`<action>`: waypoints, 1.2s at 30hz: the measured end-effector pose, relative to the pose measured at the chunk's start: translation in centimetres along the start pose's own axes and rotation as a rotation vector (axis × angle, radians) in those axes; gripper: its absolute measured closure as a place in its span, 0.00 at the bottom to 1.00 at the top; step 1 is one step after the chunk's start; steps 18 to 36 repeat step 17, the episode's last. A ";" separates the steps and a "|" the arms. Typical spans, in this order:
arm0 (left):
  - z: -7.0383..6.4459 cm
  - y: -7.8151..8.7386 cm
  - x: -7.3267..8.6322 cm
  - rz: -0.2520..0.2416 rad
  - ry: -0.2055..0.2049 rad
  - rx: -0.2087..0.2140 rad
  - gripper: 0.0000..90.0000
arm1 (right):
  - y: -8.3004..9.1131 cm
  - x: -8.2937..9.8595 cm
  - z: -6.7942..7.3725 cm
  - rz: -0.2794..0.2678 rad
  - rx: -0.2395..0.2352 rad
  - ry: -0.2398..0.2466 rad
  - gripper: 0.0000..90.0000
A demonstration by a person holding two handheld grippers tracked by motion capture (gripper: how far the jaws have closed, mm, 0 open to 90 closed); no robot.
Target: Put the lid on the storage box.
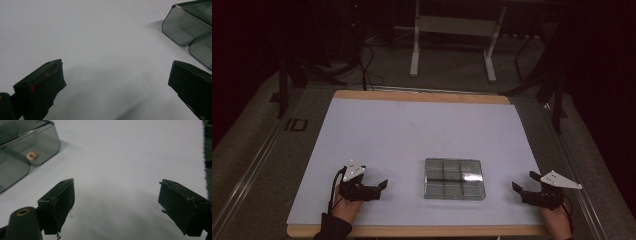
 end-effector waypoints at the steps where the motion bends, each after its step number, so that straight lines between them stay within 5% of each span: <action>1: 0.0 0.0 0.0 -0.004 -0.003 -0.005 0.01 | 0.1 0.0 0.0 -0.007 0.010 -0.006 0.15; 14: -0.1 0.3 0.1 -0.033 -0.002 -0.052 0.01 | 0.3 0.2 0.0 -0.031 0.095 -0.024 0.16; 36: -0.2 0.3 0.2 -0.039 -0.009 -0.058 0.01 | 0.3 0.2 0.0 -0.032 0.098 -0.022 0.16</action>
Point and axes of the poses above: each handheld gripper's, and its own axes: y roughly backward along the jaws, x roughly out of its underside, z roughly to its left, the point moved 1 cm from there along -y, roughly forward along the jaws, and after that the axes turned 9 degrees about -z, right-handed, at the moved point
